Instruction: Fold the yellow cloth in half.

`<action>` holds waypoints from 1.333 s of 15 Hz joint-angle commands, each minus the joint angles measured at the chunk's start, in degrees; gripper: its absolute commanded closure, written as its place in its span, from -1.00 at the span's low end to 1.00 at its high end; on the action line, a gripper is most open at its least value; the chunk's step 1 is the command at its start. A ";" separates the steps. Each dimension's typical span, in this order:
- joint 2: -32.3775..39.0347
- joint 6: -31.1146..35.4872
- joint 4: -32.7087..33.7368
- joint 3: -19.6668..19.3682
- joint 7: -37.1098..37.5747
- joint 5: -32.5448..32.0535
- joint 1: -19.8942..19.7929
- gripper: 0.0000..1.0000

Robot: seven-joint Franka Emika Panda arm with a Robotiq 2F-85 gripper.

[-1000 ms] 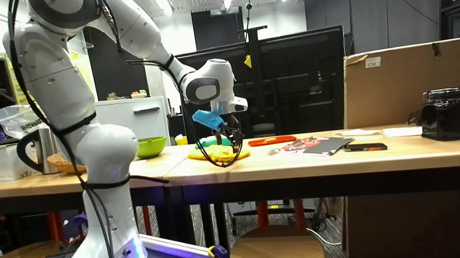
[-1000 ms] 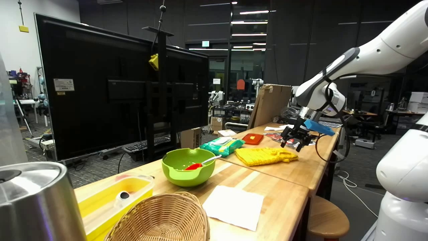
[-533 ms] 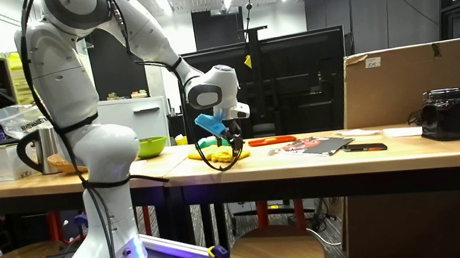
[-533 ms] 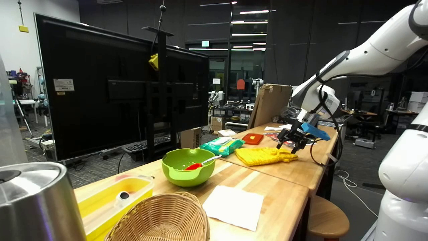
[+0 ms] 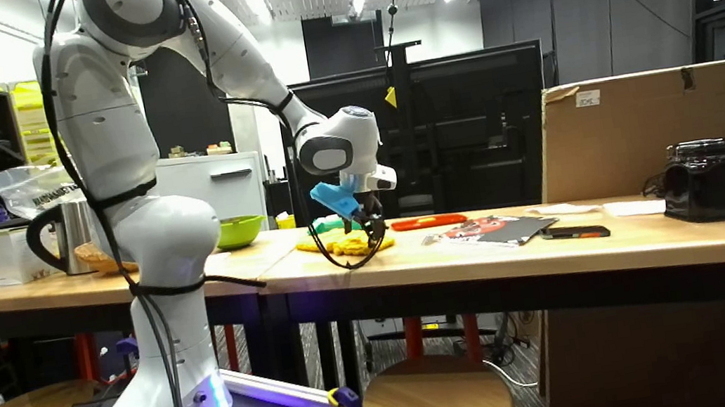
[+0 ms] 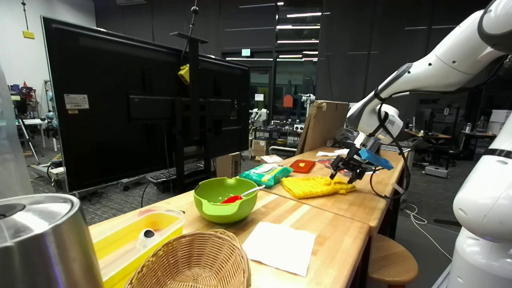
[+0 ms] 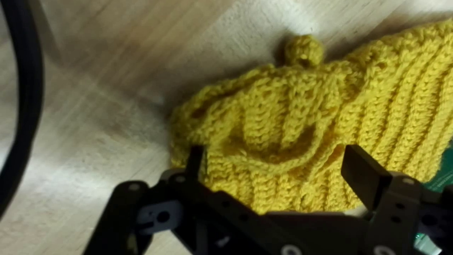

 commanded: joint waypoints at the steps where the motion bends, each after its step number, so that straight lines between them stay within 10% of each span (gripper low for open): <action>1: 0.29 -0.45 0.23 0.36 -1.15 0.87 -0.84 -1.00; 20: -3.26 -3.08 -0.58 0.91 5.30 -7.48 -4.85 -1.00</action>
